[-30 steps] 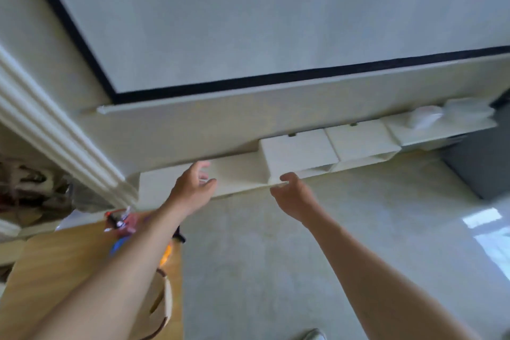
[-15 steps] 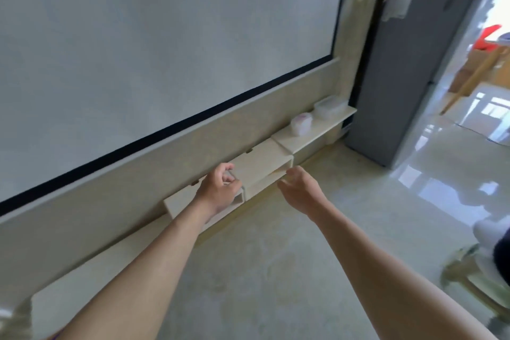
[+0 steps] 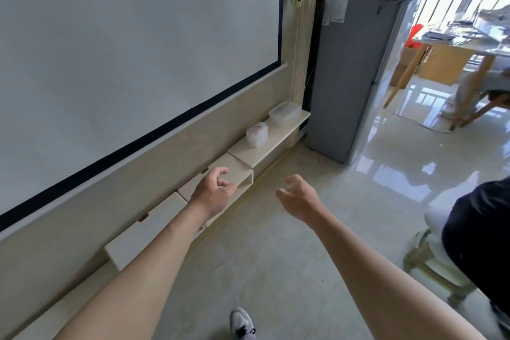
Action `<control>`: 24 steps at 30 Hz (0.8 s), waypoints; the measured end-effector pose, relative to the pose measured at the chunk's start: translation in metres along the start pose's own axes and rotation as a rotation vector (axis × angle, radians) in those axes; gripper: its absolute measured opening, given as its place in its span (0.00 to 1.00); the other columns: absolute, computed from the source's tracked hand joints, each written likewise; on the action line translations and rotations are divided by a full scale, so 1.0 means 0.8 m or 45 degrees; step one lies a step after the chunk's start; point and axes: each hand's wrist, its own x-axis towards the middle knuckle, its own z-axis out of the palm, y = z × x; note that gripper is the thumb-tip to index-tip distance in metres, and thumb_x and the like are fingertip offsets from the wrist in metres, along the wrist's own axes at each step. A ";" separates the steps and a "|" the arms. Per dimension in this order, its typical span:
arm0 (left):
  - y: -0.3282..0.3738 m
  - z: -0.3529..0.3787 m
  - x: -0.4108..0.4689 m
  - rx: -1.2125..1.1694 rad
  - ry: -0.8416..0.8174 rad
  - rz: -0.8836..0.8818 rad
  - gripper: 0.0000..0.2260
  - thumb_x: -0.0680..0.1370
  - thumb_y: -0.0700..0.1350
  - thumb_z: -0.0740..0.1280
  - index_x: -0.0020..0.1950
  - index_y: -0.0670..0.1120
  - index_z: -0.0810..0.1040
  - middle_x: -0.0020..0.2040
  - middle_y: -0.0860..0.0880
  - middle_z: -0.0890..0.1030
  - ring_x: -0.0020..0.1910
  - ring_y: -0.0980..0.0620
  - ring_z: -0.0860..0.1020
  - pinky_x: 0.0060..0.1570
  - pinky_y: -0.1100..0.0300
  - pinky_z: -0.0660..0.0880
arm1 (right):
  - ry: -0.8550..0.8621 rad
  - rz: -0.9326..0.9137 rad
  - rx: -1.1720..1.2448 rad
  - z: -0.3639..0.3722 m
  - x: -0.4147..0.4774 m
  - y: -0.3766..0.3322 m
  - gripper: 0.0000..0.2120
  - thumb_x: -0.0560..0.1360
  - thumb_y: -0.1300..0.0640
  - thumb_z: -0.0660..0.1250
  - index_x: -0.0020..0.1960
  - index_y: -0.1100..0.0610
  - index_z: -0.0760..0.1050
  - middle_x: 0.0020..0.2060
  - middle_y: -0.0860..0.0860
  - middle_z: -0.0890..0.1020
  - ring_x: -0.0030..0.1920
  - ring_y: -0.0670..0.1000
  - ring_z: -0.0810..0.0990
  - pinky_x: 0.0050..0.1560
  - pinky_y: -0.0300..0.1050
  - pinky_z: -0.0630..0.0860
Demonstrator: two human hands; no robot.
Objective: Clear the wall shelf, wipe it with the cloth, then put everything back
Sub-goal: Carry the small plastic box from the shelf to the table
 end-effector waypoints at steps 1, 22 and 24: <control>0.000 0.000 0.017 -0.009 -0.007 -0.006 0.18 0.76 0.47 0.66 0.66 0.53 0.71 0.51 0.51 0.80 0.50 0.50 0.79 0.52 0.53 0.76 | 0.001 0.004 -0.009 0.002 0.015 -0.004 0.24 0.76 0.49 0.65 0.71 0.52 0.69 0.57 0.53 0.81 0.52 0.53 0.80 0.48 0.41 0.74; -0.011 0.000 0.412 -0.107 -0.104 -0.129 0.22 0.76 0.44 0.69 0.70 0.49 0.71 0.51 0.51 0.79 0.46 0.55 0.78 0.42 0.64 0.73 | -0.017 0.157 -0.169 0.025 0.388 -0.084 0.23 0.74 0.52 0.66 0.68 0.52 0.70 0.53 0.52 0.82 0.48 0.53 0.81 0.43 0.42 0.78; -0.007 0.001 0.419 -0.099 -0.113 -0.131 0.23 0.76 0.44 0.69 0.70 0.49 0.70 0.53 0.51 0.79 0.46 0.55 0.78 0.41 0.65 0.73 | -0.032 0.144 -0.169 0.022 0.401 -0.088 0.25 0.73 0.52 0.67 0.69 0.52 0.69 0.53 0.52 0.81 0.49 0.53 0.80 0.43 0.42 0.78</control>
